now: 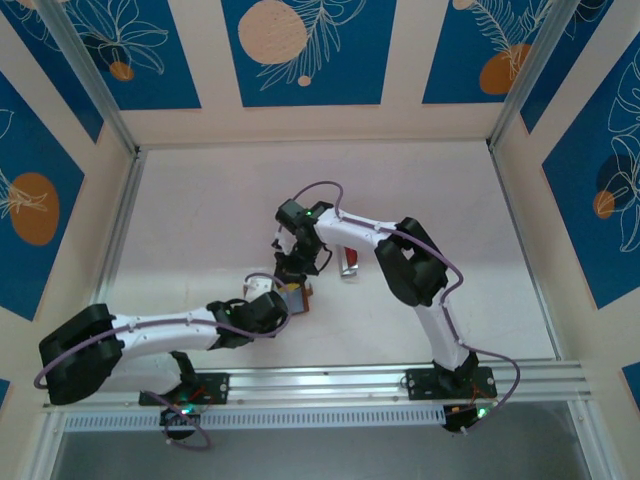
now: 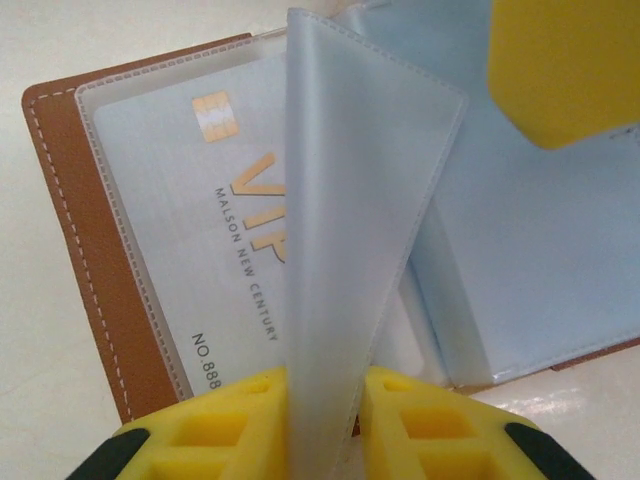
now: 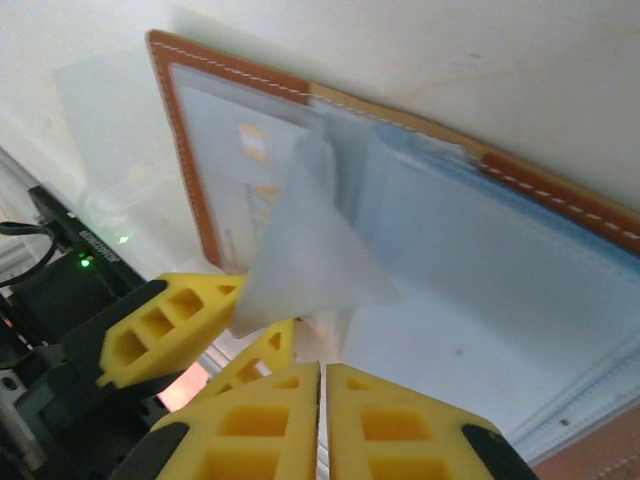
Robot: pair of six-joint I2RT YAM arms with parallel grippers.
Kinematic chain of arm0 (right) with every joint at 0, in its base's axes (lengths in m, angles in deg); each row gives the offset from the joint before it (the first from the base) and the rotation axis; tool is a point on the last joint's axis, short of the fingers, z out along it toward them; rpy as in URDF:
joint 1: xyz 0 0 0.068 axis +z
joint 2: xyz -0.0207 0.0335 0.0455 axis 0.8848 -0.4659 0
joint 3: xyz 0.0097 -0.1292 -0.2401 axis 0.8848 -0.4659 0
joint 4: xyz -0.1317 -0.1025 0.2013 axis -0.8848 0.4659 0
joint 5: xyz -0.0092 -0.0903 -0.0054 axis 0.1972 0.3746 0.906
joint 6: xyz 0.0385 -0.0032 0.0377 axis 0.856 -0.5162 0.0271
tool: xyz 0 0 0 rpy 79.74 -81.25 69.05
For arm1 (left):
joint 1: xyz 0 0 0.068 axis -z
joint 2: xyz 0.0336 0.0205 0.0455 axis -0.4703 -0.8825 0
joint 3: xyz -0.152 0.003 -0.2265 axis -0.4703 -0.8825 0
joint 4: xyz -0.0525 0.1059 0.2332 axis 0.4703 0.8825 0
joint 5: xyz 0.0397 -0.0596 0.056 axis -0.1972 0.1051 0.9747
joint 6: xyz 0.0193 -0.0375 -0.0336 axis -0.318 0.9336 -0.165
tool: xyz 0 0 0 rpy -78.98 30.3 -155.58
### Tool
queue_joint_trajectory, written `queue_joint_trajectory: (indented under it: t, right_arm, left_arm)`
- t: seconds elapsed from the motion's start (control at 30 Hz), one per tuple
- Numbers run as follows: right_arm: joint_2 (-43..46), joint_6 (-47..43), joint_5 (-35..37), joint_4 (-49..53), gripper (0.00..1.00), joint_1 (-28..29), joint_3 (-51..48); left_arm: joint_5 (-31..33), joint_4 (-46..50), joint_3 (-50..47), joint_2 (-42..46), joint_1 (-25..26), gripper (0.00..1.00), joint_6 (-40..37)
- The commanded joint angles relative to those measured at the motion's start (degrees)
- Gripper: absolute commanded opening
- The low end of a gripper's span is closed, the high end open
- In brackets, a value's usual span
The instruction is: Put the credit cards into the card holder
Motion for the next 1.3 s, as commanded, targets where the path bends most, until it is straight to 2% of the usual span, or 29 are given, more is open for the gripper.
queue_joint_trajectory:
  t: [0.0,0.1,0.3,0.57,0.77,1.27]
  right_arm:
    - [-0.7,0.7,0.7,0.1,0.06,-0.3,-0.7]
    - [-1.8,0.9,1.8,-0.1,0.02,-0.3,-0.7]
    - [-3.0,1.4,4.8,0.7,0.00,-0.7,-1.8]
    - [-3.8,1.4,5.4,0.5,0.00,-0.9,-3.4]
    - [-4.0,0.9,5.9,0.7,0.00,-0.9,-3.7]
    - [-3.8,0.0,5.9,0.9,0.00,-0.7,-3.7]
  left_arm:
    - [-2.7,-0.7,-0.2,-2.2,0.2,0.23,1.1]
    - [-2.9,-0.6,-0.2,-2.2,0.2,0.23,1.4]
    - [-2.8,0.5,0.4,-1.4,0.2,0.24,1.1]
    - [-2.6,2.3,2.1,-1.1,0.2,0.29,0.7]
    - [0.1,7.2,3.5,0.9,0.0,0.31,2.6]
    - [3.1,16.1,3.6,3.3,-5.9,0.32,8.4]
